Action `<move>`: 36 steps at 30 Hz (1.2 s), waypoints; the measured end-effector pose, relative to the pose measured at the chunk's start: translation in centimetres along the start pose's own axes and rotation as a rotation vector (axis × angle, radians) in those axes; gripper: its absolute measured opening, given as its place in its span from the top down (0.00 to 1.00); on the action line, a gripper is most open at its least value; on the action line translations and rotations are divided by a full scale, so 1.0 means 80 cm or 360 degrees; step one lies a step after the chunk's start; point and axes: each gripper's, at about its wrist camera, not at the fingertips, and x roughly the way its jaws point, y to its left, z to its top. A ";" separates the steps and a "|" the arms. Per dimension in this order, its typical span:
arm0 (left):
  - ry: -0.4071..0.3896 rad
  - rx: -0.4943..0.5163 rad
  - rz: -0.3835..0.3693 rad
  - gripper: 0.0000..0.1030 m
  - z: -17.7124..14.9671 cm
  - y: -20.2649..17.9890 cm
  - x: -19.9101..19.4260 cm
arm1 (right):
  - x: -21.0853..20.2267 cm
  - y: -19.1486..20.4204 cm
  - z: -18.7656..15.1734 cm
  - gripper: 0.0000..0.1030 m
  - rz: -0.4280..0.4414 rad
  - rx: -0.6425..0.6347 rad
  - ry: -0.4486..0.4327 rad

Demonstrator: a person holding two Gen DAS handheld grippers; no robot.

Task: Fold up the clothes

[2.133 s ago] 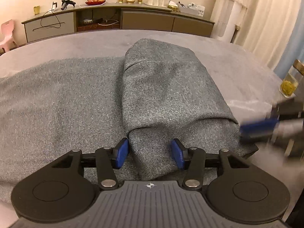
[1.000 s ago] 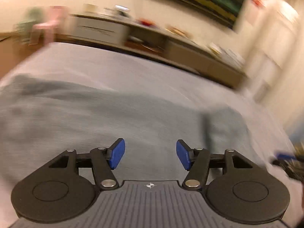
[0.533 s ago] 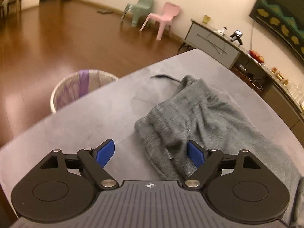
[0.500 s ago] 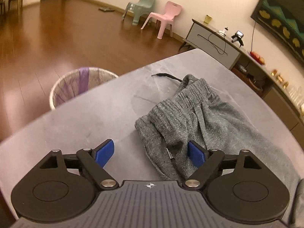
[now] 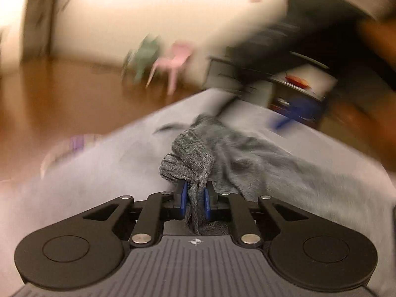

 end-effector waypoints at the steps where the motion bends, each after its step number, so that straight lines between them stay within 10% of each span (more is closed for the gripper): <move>1: -0.0044 0.0096 -0.0004 0.87 -0.003 -0.014 -0.005 | 0.004 0.013 0.006 0.18 -0.0011 -0.0035 0.0039; 5: -0.0191 0.0416 -0.0024 0.89 -0.017 -0.059 -0.023 | 0.040 0.049 0.018 0.23 -0.0080 -0.0209 0.0305; 9: -0.0271 0.0504 -0.0101 0.92 -0.019 -0.074 -0.044 | 0.066 0.051 0.006 0.74 -0.0193 -0.0384 0.0387; 13: -0.0349 0.0591 -0.0179 0.92 -0.022 -0.088 -0.064 | -0.031 0.001 -0.021 0.78 -0.0098 -0.0110 0.0029; 19: -0.0299 0.0694 -0.0701 0.92 -0.037 -0.137 -0.119 | -0.172 -0.168 -0.191 0.77 0.0041 0.0678 -0.0396; 23: -0.0155 0.0808 -0.0917 0.91 -0.060 -0.173 -0.124 | -0.142 -0.264 -0.331 0.72 0.0073 0.1206 -0.0257; 30: -0.0098 0.0746 -0.0958 0.78 -0.051 -0.169 -0.093 | -0.153 -0.287 -0.389 0.64 0.0233 0.1300 -0.0405; 36: 0.0087 0.0499 -0.0827 0.76 -0.013 -0.139 -0.048 | -0.168 -0.239 -0.381 0.76 -0.0034 0.0935 -0.0262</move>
